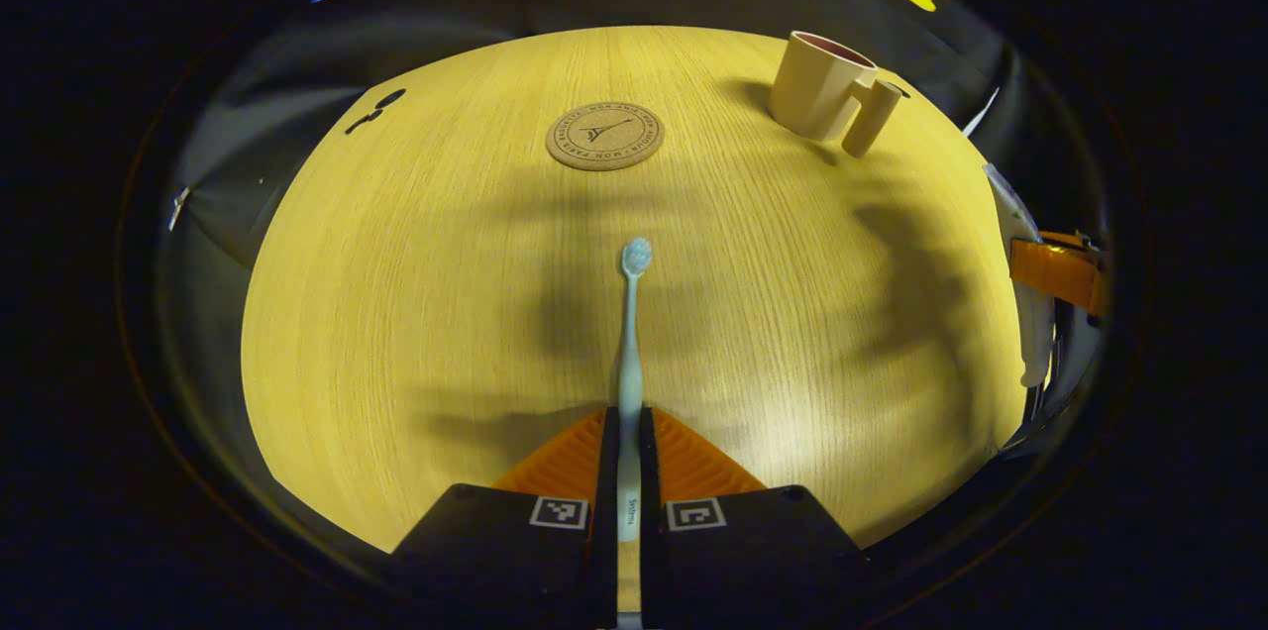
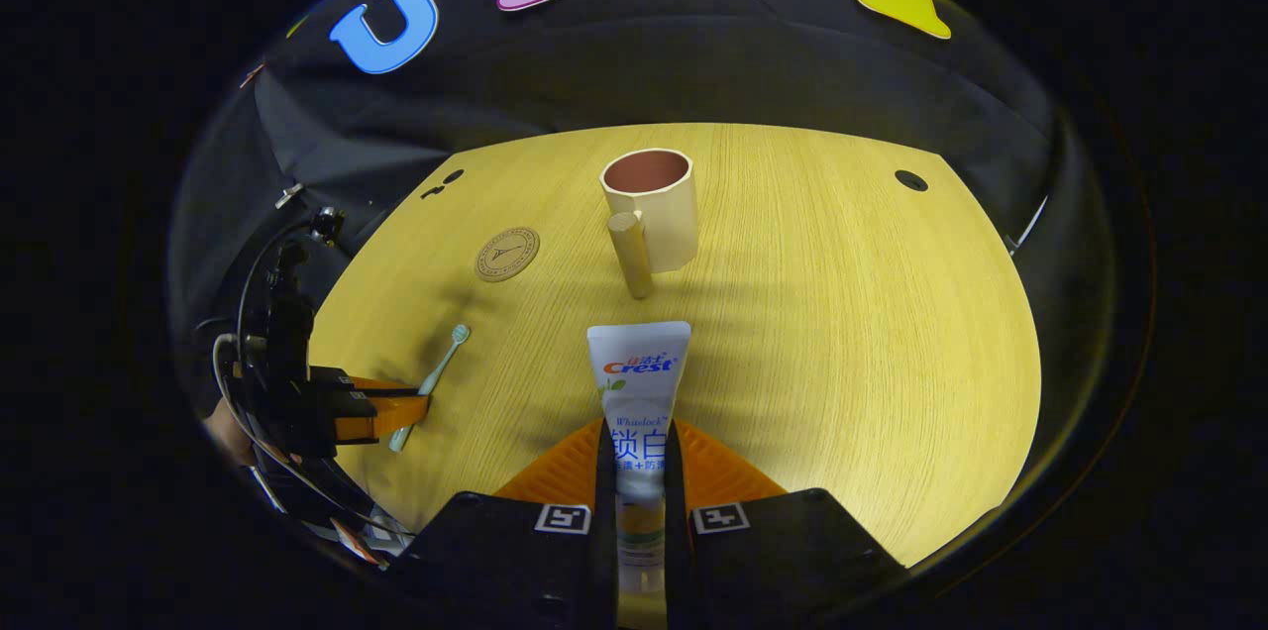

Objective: Put the toothbrush and toothpaste on the desktop into the cup, then pick up the cup and place it on the coaster on the desktop.

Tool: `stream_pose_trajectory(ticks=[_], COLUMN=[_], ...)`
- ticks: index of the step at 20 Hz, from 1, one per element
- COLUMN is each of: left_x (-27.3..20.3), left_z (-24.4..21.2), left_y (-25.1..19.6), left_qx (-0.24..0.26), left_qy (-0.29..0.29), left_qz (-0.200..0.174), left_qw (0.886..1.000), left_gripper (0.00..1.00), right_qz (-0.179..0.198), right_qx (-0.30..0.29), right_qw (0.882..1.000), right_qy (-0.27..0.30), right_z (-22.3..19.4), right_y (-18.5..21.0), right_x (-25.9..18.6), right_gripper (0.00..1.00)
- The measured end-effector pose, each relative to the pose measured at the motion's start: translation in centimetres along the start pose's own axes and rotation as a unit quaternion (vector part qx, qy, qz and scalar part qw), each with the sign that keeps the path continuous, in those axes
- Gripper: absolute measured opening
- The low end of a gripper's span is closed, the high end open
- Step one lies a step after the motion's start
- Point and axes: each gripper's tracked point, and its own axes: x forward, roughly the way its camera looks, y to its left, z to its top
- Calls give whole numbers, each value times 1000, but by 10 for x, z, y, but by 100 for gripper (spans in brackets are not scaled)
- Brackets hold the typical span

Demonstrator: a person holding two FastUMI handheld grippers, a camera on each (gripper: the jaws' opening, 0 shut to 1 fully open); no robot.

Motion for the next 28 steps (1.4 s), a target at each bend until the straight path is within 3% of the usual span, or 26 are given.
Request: stream_pose_trajectory(ticks=[4,9,16,19,23,28], left_x=[-2,-5,-23,-37,-57,-93], left_z=[0,3,16,27,45,77], left_y=[-4,-4,-6,-11,-7,-11], left_qx=[3,-20,-32,-59,-80,-94], left_qy=[10,-11,-73,-109,-155,-228], left_qz=[-8,-8,-2,-16,-18,-39], left_qw=[1000,1000,997,992,985,968], left_gripper=[7,7,6,7,7,6], right_qz=[1,3,10,9,15,10], right_qx=[2,-15,-54,-72,-54,-42], right_qw=[1000,999,991,983,977,968], right_qy=[-6,-30,-123,-166,-207,-245], right_z=[7,32,124,163,202,235], right_y=[-4,-5,3,11,18,17], right_x=[0,1,-12,-17,-8,13], right_gripper=[23,23,22,22,22,22])
